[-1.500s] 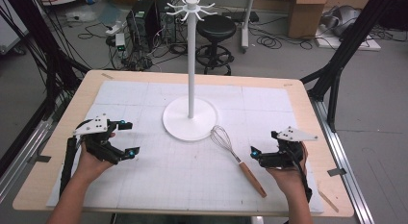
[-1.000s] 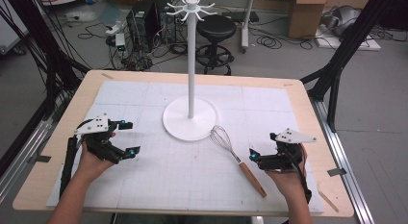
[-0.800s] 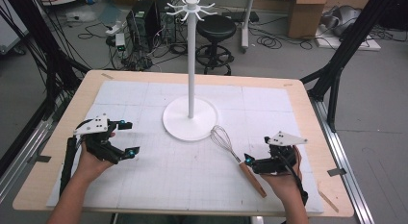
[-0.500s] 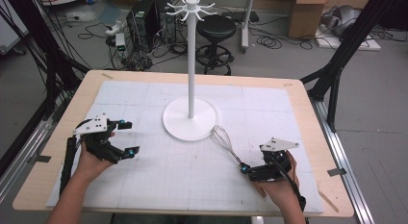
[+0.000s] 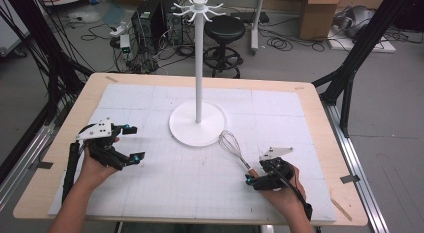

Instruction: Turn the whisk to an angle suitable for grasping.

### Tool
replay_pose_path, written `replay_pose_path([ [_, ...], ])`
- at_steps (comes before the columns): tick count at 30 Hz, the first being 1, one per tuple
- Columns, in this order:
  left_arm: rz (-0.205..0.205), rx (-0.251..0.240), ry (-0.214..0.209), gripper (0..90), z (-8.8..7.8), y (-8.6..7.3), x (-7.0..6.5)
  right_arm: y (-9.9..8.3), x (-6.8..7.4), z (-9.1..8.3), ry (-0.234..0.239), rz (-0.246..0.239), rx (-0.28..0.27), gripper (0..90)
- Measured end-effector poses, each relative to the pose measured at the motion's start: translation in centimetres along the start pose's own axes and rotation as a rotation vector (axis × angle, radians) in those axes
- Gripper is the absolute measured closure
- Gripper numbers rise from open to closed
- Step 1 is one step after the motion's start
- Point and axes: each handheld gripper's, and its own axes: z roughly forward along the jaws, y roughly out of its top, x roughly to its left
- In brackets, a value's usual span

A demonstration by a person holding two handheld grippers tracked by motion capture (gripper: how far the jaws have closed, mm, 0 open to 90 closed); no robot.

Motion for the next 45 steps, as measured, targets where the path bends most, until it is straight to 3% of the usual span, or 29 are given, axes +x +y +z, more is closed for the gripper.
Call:
replay_pose_path([
  [2, 0.000, 0.000, 0.000, 1.7, 0.0, 0.0, 0.0, 0.0, 0.0, 0.0, 0.012, -0.004, 0.005, 36.2],
  [3, -0.001, -0.001, 0.001, 1.7, -0.1, 0.0, 0.0, 0.0, 0.1, 0.1, 0.037, -0.015, 0.019, 43.8],
  [4, -0.001, -0.001, 0.001, 1.7, -0.1, 0.0, 0.0, 0.0, 0.1, 0.1, 0.037, -0.015, 0.019, 43.8],
  [5, -0.002, -0.002, 0.002, 1.7, -0.1, 0.0, 0.0, 0.0, 0.1, 0.0, 0.043, -0.016, 0.032, 51.7],
  [6, -0.002, -0.001, 0.002, 1.7, -0.1, 0.0, 0.0, 0.0, 0.1, 0.0, 0.043, -0.016, 0.032, 51.7],
  [8, -0.001, 0.003, 0.000, 1.7, 0.0, 0.0, -0.1, 0.0, 0.1, 0.0, 0.057, -0.003, 0.052, 60.9],
  [16, -0.001, 0.002, -0.001, 1.7, 0.0, 0.0, 0.0, 0.2, 0.5, 0.1, 0.040, -0.009, 0.070, 62.3],
  [18, -0.001, 0.000, 0.002, 1.7, 0.0, 0.0, 0.0, 0.2, 0.6, 0.2, 0.024, -0.031, 0.074, 67.5],
  [27, 0.002, -0.004, 0.004, 1.7, -0.1, 0.1, -0.1, 0.5, 0.8, 0.2, 0.024, -0.095, 0.087, 68.3],
  [31, -0.002, 0.000, 0.004, 1.7, -0.2, 0.1, 0.0, 0.9, 1.2, 0.3, 0.058, -0.134, 0.088, 68.4],
  [32, 0.001, 0.003, 0.002, 1.7, -0.2, 0.1, 0.0, 1.2, 1.4, 0.6, 0.070, -0.171, 0.087, 68.3],
  [40, -0.001, -0.007, 0.004, 1.7, -0.4, 0.2, -0.1, 2.7, 2.3, 1.8, 0.101, -0.224, 0.087, 68.3],
  [45, -0.004, -0.008, 0.003, 1.7, -0.5, 0.3, -0.1, 4.2, 3.6, 3.1, 0.156, -0.312, 0.087, 68.2],
])
